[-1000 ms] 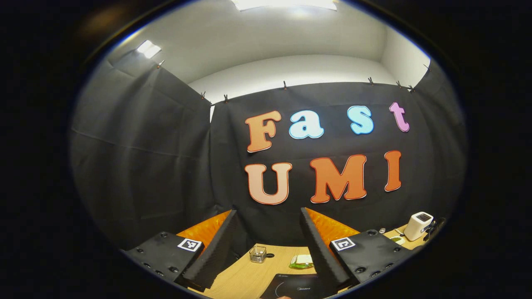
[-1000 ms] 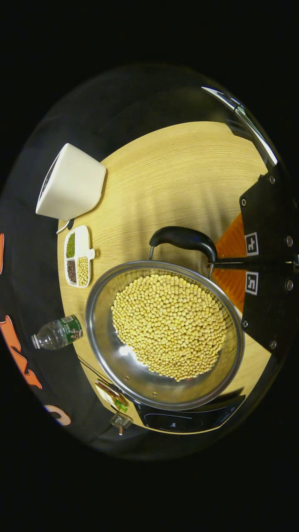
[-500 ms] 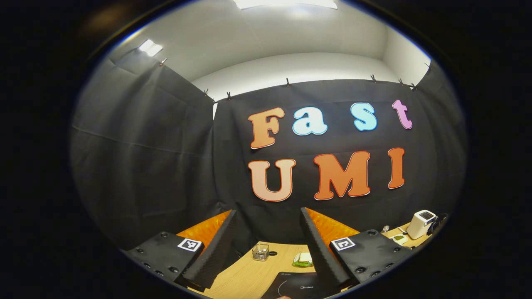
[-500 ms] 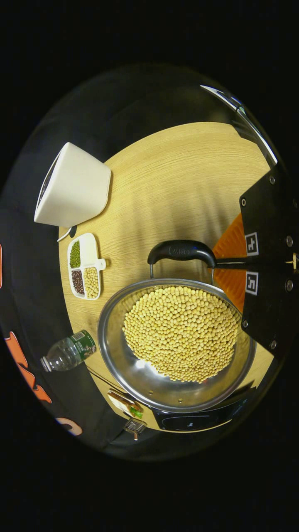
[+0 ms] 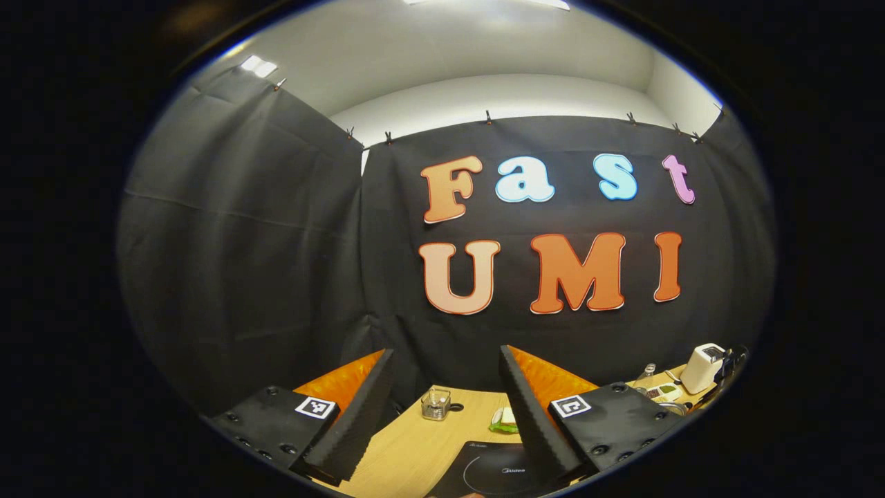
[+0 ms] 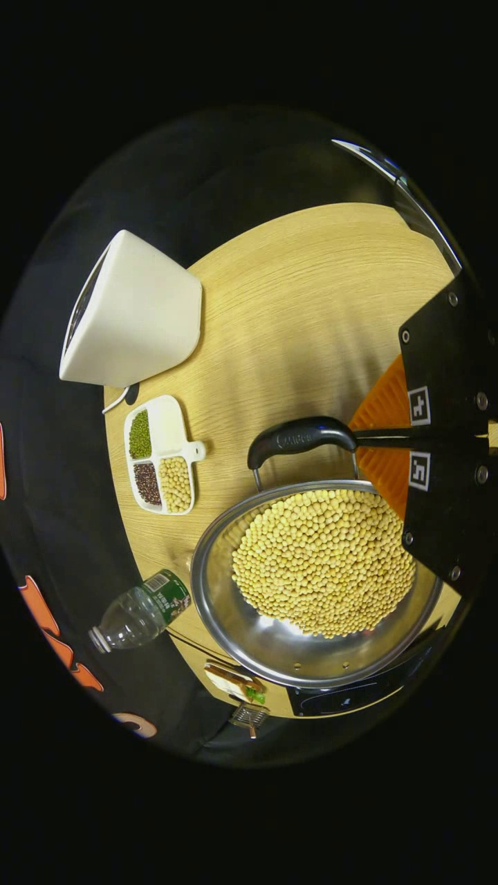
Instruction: First push the handle of the pot to place it horizontally, then grasp the pot with both hands and set it on the induction cooktop.
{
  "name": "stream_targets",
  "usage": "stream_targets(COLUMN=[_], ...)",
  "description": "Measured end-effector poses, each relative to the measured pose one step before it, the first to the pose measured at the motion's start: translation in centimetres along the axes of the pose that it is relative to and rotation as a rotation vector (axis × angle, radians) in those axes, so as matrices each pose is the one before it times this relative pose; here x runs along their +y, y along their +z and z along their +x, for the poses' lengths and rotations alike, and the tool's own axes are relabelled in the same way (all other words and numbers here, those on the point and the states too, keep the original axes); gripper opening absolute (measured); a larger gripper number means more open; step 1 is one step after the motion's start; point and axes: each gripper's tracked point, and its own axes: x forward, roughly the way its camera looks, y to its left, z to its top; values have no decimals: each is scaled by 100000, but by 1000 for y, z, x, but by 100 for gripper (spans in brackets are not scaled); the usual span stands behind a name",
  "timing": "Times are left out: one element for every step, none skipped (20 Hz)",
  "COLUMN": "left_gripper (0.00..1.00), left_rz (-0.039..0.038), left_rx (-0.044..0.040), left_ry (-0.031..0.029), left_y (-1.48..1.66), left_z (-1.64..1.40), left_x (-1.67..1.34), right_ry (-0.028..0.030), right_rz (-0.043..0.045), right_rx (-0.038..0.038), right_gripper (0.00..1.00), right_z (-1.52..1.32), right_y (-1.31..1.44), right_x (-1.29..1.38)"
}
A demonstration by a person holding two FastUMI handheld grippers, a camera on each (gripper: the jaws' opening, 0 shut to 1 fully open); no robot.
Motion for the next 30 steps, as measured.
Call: stream_targets(left_gripper=[98, 97, 97, 97, 97, 97, 97, 98, 97, 98, 98, 97, 97, 98, 99, 99, 98, 98, 98, 98, 98, 98, 100, 99, 97, 97, 99, 99, 98, 99], left_rz=[-17, -242, -9, 186, 535, 437, 416, 288, 441, 236, 410, 85, -76, -382, -213, -324, -471, -514, -138, 136, -50, -569, -939, -1171, -1216, -1004, 47, 458, 662, 387], left_rx=[1873, 1507, 1662, 1588, 1812, 1659, 1818, 1784, 2137, 2223, 2466, 2721, 3263, 3328, 3694, 3615, 3331, 2995, 2983, 3556, 3804, 3266, 3529, 2896, 2731, 1749, 998, 787, 902, 1012], left_ry=[-921, -802, -1352, -1635, -2158, -2251, -2413, -2643, -2811, -2857, -3225, -3023, -3325, -3406, -2832, -2603, -2203, -2139, -2021, -1071, -375, -485, -730, -1101, -1657, -446, -736, -260, -370, -178], left_y=[-786, -675, -639, -801, -793, -760, -745, -912, -825, -924, -918, -990, -1121, -1188, -1273, -1206, -1084, -971, -896, -1024, -1359, -934, -915, -868, -688, -654, -581, -312, -446, -450], left_z=[172, 207, 192, 183, 158, 181, 272, 288, 368, 499, 352, 637, 812, 925, 783, 885, 1054, 1026, 1086, 933, 735, 801, 1254, 1183, 981, 932, 990, 725, 893, 950], left_x=[-371, -415, -578, -754, -907, -988, -1233, -1391, -1463, -1523, -1795, -1636, -1729, -1556, -1373, -1266, -1148, -1114, -942, -647, -551, -720, -645, -542, -725, -432, -638, -485, -515, -325], right_ry=[-95, 129, 890, 832, 830, 909, 327, -107, 458, 1158, 914, 832, 1984, 2517, 2128, 1356, 803, 616, 551, 192, -74, -647, -961, -916, -944, -1008, -662, -268, -193, -344], right_rz=[-40, 418, 638, 1032, 1198, 1343, 886, 450, 683, 652, 191, -255, -284, -391, -940, -1257, -1458, -1434, -1230, -963, -951, -1028, -924, -1028, -903, -763, -440, -415, -301, -295], right_rx=[-881, -725, -138, 89, -227, -629, -2299, -2786, -2309, -1819, -1115, -1131, -1165, -695, -166, 53, -87, -131, 69, 324, -80, 16, -120, 174, -277, -64, -25, 591, 905, 818], right_gripper=[0, 0, 0, 0, 0, 0, 0, 0, 0, 0, 2, 3, 11, 14, 25, 30, 39, 44, 54, 58, 66, 70, 75, 77, 80, 82, 83, 84, 84, 84], right_z=[9, -73, -182, -164, -294, -384, -714, -612, -552, -646, -556, -425, -346, -267, -268, -129, 204, 167, 40, 235, 194, 384, 272, 414, 433, 539, 389, 478, 433, 456], right_y=[427, 200, 42, 67, 156, 226, 524, 803, 695, 599, 434, 388, 195, 137, 2, 51, -152, 38, -167, -177, -60, 97, -44, -43, 19, -33, -103, -132, -335, -191], right_x=[31, -54, 14, 12, -46, -162, -368, -281, -185, 222, 78, 233, 399, 679, 564, 539, 539, 543, 374, 279, 82, 8, -180, -166, -101, -246, -113, -31, -80, 23])
